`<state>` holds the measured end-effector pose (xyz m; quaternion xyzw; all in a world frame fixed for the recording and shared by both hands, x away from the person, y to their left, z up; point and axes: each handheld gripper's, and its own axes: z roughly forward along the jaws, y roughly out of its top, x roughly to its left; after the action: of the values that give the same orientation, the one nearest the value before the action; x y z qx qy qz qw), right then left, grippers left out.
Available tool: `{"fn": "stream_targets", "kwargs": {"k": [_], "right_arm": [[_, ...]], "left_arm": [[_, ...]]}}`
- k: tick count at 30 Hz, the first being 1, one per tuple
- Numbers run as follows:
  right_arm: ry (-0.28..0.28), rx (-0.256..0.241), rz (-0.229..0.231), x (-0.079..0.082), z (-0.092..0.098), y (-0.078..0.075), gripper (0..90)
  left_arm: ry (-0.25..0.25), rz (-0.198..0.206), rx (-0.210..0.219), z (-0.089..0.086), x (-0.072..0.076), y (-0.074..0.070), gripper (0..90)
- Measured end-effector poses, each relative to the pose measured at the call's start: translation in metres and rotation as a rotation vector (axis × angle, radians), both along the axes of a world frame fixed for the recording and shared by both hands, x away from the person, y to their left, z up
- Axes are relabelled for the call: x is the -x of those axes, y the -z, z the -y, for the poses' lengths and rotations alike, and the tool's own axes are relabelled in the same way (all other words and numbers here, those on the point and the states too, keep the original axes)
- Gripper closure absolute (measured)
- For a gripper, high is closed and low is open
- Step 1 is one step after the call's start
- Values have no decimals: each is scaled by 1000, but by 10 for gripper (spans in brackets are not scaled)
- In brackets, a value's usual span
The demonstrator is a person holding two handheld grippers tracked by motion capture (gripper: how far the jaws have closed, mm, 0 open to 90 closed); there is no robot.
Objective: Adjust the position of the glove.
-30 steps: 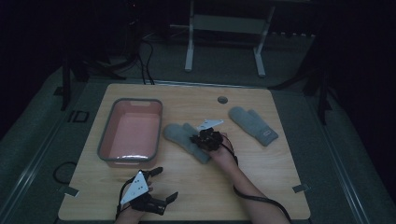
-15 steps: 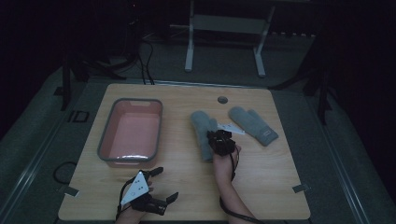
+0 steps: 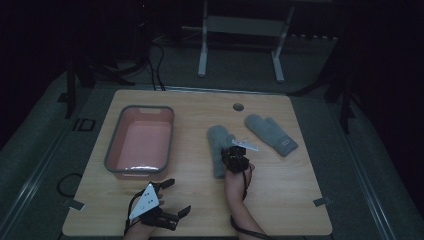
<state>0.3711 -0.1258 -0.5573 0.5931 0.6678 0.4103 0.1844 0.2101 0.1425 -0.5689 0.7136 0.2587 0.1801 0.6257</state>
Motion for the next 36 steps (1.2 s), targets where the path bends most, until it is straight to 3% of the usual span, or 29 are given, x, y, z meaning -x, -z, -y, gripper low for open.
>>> {"fn": "stream_targets", "kwargs": {"k": [7,10,12,13,14,15,16,17,21,23,25,27,29,32,36], "right_arm": [[-67,33,26,1,3,-18,626],[-137,82,39,1,3,-30,553],[-210,120,28,2,2,-37,548],[-251,170,35,3,0,-40,558],[-251,170,35,3,0,-40,558],[-296,197,45,5,1,-44,560],[-369,224,63,8,5,-49,569],[-399,238,66,9,8,-53,572],[-454,287,121,6,28,-66,610],[-497,287,135,0,42,-70,590],[-558,300,126,-8,57,-72,514],[-564,343,115,-17,72,-73,511],[-569,315,91,-28,90,-74,538],[-553,321,95,-43,116,-75,541],[-505,358,96,-66,148,-75,621]], "left_arm": [[2,2,-2,0,0,0,2],[5,4,-6,0,0,0,2],[8,5,-7,0,0,0,2],[8,3,-6,0,1,0,2],[8,3,-6,0,1,0,2],[10,-1,-5,0,0,0,2],[9,-1,-6,0,0,0,2],[9,-2,-4,0,0,0,2],[14,-2,-8,1,0,0,2],[14,-3,-9,1,0,0,2],[13,-7,-8,1,0,1,2],[11,-10,-5,1,0,1,2],[11,-10,-4,0,-1,1,2],[13,-10,-5,1,-1,1,2],[14,-10,-14,1,-1,2,2]]}}
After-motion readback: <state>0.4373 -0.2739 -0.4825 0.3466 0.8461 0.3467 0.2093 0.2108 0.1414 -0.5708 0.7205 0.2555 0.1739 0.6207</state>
